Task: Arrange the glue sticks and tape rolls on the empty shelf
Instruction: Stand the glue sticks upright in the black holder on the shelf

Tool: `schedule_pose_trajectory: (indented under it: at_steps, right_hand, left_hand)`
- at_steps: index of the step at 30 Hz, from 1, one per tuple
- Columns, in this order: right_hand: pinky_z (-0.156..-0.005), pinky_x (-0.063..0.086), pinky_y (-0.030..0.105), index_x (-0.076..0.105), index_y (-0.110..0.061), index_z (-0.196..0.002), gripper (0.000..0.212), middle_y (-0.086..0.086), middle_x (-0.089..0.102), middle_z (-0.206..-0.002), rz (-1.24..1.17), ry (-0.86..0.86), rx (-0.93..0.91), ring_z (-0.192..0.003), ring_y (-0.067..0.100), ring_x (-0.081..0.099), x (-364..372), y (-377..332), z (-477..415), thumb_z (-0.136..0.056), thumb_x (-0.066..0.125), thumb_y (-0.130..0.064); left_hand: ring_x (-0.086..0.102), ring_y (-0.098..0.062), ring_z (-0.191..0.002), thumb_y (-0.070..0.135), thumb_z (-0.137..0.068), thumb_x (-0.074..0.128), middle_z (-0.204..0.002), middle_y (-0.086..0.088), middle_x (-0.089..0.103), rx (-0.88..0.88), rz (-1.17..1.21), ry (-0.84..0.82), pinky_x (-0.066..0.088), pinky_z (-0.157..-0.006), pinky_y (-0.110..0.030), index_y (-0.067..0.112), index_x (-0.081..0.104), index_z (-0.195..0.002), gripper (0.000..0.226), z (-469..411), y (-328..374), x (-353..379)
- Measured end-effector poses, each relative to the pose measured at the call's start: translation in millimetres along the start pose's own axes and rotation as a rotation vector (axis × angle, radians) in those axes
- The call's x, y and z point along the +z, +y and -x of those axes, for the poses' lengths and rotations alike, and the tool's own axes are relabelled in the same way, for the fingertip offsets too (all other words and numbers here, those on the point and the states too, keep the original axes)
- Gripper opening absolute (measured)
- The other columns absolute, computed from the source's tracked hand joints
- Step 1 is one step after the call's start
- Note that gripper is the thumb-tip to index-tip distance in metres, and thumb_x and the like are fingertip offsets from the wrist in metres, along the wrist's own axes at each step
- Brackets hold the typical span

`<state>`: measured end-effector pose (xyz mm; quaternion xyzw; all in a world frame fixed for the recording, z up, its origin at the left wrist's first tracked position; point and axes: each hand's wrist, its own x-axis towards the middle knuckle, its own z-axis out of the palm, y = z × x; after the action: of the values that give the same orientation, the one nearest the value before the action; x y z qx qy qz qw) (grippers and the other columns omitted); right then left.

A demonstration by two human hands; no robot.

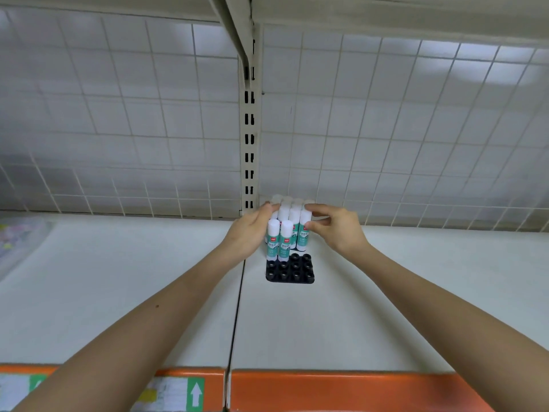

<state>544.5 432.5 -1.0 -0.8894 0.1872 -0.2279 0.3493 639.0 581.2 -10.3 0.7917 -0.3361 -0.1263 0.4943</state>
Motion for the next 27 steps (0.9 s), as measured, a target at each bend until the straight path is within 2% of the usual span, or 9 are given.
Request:
schedule_pose_trajectory:
  at_steps: [3, 9, 12, 16, 20, 22, 24, 27]
  right_hand:
    - [-0.083, 0.036, 0.007, 0.061, -0.011, -0.117, 0.036, 0.009, 0.063, -0.119, 0.004, 0.019, 0.011, -0.097, 0.021, 0.066, 0.9, 3.2, -8.3, -0.082, 0.061, -0.003]
    - [-0.076, 0.033, 0.002, 0.059, -0.008, -0.119, 0.037, 0.011, 0.060, -0.123, 0.025, 0.025, 0.020, -0.099, 0.023, 0.064, 0.3, 8.4, -21.8, -0.084, 0.055, 0.001]
    - [-0.078, 0.031, 0.002, 0.057, -0.007, -0.121, 0.037, 0.012, 0.059, -0.125, 0.024, 0.019, 0.026, -0.105, 0.024, 0.062, -0.1, 9.0, -25.5, -0.085, 0.054, 0.001]
    - [-0.085, 0.035, 0.008, 0.057, -0.007, -0.121, 0.037, 0.012, 0.060, -0.125, 0.039, 0.004, 0.014, -0.109, 0.024, 0.060, 0.8, 8.4, -28.4, -0.085, 0.055, -0.002]
    - [-0.095, 0.038, 0.019, 0.058, -0.011, -0.120, 0.037, 0.009, 0.060, -0.124, 0.096, -0.026, 0.035, -0.111, 0.022, 0.059, -2.5, 5.1, -31.7, -0.084, 0.058, -0.006]
    - [-0.098, 0.040, 0.023, 0.053, -0.015, -0.126, 0.044, 0.008, 0.059, -0.126, 0.118, -0.062, 0.016, -0.109, 0.023, 0.059, -4.4, 3.4, -29.0, -0.083, 0.060, -0.009]
    - [-0.094, 0.040, 0.020, 0.048, -0.020, -0.131, 0.049, 0.007, 0.061, -0.123, 0.128, -0.073, -0.041, -0.106, 0.022, 0.061, -6.5, 3.3, -20.6, -0.084, 0.059, -0.014]
    - [-0.097, 0.037, 0.018, 0.053, -0.017, -0.127, 0.042, 0.006, 0.057, -0.128, 0.173, -0.008, -0.176, -0.116, 0.018, 0.055, -9.8, 11.2, -2.9, -0.085, 0.060, -0.018]
  left_hand:
    - [0.032, -0.014, -0.136, 0.040, -0.100, 0.019, -0.145, 0.007, 0.040, -0.014, -0.013, -0.009, 0.021, -0.109, -0.024, 0.032, 0.048, -0.132, 0.044, -1.6, 0.9, 1.3]
    - [0.033, -0.019, -0.135, 0.041, -0.100, 0.016, -0.147, 0.000, 0.038, -0.029, -0.032, -0.022, 0.024, -0.100, -0.025, 0.033, 0.044, -0.134, 0.045, -4.1, 8.6, 8.6]
    - [0.027, -0.017, -0.138, 0.041, -0.100, 0.016, -0.150, 0.003, 0.030, -0.030, -0.034, -0.025, 0.021, -0.108, -0.026, 0.033, 0.040, -0.137, 0.045, -6.8, 8.8, 10.8]
    - [0.026, -0.017, -0.139, 0.043, -0.100, 0.015, -0.151, 0.006, 0.029, -0.063, -0.028, -0.031, 0.017, -0.114, -0.031, 0.033, 0.037, -0.139, 0.046, -11.2, 8.9, 9.7]
    - [0.030, -0.018, -0.137, 0.049, -0.098, 0.018, -0.149, 0.004, 0.034, -0.117, 0.017, -0.037, 0.020, -0.115, -0.035, 0.033, 0.040, -0.137, 0.047, -11.9, 11.0, 7.5]
    - [0.027, -0.014, -0.139, 0.049, -0.098, 0.018, -0.150, 0.007, 0.031, -0.080, 0.016, -0.047, 0.018, -0.115, -0.030, 0.034, 0.036, -0.139, 0.047, -5.1, 10.8, 4.9]
    - [0.029, -0.007, -0.135, 0.043, -0.099, 0.021, -0.146, 0.009, 0.035, -0.022, 0.036, -0.006, 0.018, -0.106, -0.020, 0.029, 0.035, -0.140, 0.046, 6.4, 9.0, 0.6]
    - [0.035, -0.008, -0.129, 0.037, -0.100, 0.028, -0.135, 0.007, 0.044, 0.000, -0.006, 0.017, 0.022, -0.095, -0.015, 0.020, 0.038, -0.139, 0.043, 23.0, -1.0, -5.6]
